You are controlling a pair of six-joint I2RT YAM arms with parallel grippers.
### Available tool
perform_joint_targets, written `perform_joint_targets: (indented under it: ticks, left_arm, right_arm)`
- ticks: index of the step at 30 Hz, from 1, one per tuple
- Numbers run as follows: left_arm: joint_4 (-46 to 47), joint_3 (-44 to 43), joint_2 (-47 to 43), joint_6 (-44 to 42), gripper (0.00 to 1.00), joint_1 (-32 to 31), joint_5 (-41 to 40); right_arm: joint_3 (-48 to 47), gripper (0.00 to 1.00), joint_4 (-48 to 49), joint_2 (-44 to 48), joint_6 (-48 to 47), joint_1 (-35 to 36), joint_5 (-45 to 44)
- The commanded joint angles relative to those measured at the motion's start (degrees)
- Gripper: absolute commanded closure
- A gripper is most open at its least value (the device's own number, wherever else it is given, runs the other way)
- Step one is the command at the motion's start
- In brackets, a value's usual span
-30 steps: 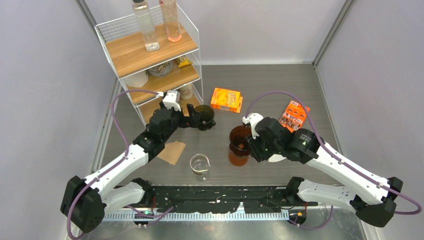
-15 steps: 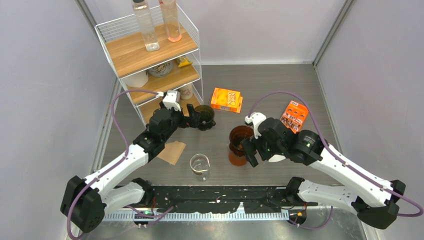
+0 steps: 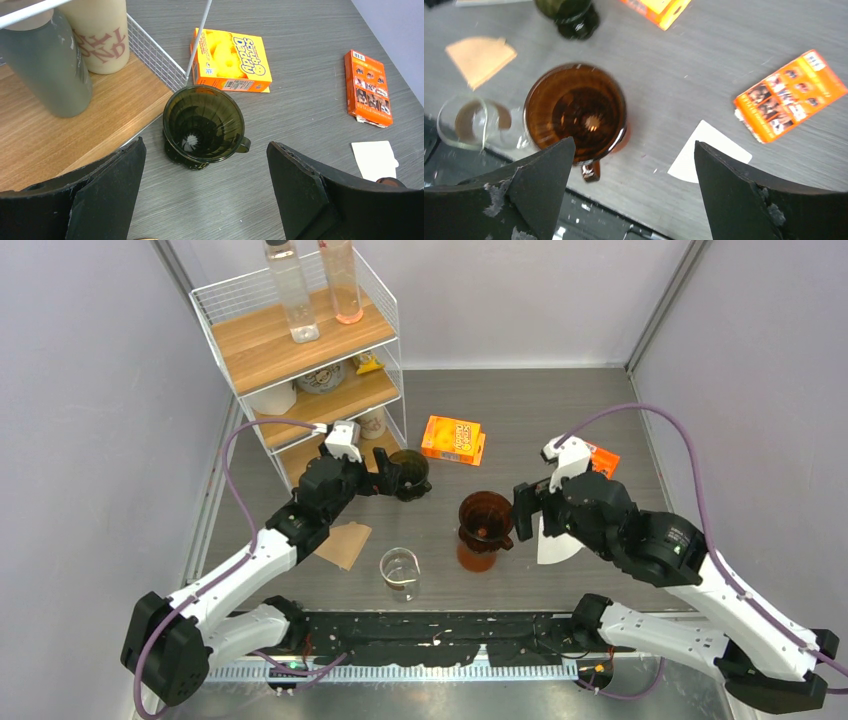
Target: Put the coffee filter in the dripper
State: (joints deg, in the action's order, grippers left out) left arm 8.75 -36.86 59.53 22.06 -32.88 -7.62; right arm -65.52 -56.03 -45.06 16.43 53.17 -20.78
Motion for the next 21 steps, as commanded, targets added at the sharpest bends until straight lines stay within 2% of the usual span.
perform_joint_targets:
  ticks: [1, 3, 6, 9, 11, 18, 21]
  left_arm:
    - [1.79, -1.42, -1.25, -0.06, 0.01, -0.07, -1.52]
    - [1.77, -1.32, -1.37, -0.09, 0.01, -0.12, -1.57]
    - [1.59, -1.31, -1.62, -0.11, 0.01, -0.12, -1.7]
    - [1.54, -1.24, -2.0, 0.07, 0.01, -0.15, -1.61]
    - [1.61, -1.1, -2.37, -0.08, 0.01, -0.15, -1.23]
    - [2.65, -0.64, -3.24, -0.09, 0.01, -0.15, 2.39]
    - [4.63, 0.19, -3.98, -0.45, 0.01, -0.15, 5.89]
  right_arm:
    - [-5.18, 0.05, 4.11, -2.49, 4.0, -0.36, -14.74]
    - [-6.47, 0.05, 4.24, -4.27, 5.52, -2.08, -18.5]
    - [-6.59, 0.04, 4.58, -7.58, 6.95, -9.6, -21.37]
    - [-4.98, 0.05, 5.74, -9.25, 9.25, -23.89, -14.36]
    - [-2.04, 0.04, 6.69, -9.8, 11.99, -30.03, -12.3]
    - [11.63, 0.04, 6.35, -10.42, 15.51, -40.83, -2.23]
    - [18.11, 0.04, 7.16, -10.72, 16.39, -44.67, -1.54]
